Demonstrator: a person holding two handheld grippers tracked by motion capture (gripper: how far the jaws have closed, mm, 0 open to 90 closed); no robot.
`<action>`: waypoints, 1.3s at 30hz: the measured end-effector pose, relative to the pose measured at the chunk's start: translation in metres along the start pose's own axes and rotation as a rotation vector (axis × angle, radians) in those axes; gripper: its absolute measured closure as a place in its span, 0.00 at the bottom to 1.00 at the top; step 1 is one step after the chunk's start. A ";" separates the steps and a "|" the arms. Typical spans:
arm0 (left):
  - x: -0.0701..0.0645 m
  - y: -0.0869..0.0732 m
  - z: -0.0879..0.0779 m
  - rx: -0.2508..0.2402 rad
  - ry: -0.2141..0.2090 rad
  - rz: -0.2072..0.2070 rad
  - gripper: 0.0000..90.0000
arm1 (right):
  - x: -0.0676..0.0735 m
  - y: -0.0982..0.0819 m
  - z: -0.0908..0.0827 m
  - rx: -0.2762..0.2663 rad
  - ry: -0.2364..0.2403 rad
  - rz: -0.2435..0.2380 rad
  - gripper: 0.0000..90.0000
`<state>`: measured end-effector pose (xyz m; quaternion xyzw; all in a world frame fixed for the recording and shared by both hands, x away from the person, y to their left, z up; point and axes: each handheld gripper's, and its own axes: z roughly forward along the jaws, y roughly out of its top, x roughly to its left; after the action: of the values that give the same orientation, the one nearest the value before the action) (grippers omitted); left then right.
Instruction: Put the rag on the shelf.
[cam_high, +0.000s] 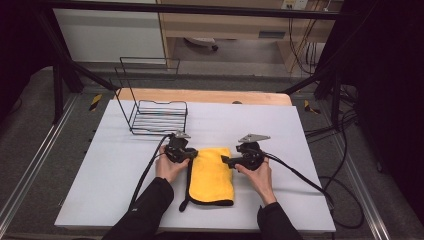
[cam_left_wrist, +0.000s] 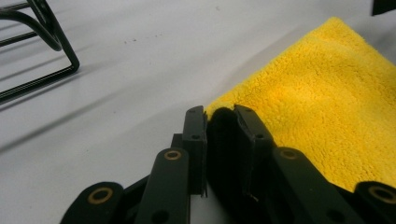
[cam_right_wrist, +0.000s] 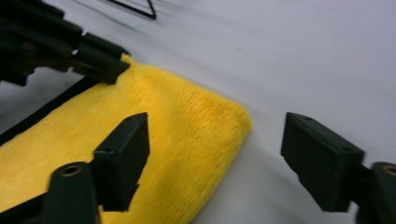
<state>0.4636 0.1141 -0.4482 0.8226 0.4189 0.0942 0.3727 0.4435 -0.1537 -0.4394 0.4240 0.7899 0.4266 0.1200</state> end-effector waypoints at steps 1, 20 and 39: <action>0.000 0.000 0.000 0.001 0.000 0.003 0.83 | -0.003 0.001 0.003 0.003 -0.010 0.010 0.37; 0.004 0.000 0.000 0.002 -0.025 0.008 0.84 | -0.009 -0.002 0.020 0.091 0.046 0.104 0.86; -0.001 0.005 -0.032 -0.102 -0.080 0.024 0.89 | 0.001 0.005 -0.006 -0.015 0.064 0.075 0.92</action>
<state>0.4514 0.1284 -0.4225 0.8104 0.3886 0.0868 0.4297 0.4426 -0.1549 -0.4318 0.4386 0.7735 0.4501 0.0820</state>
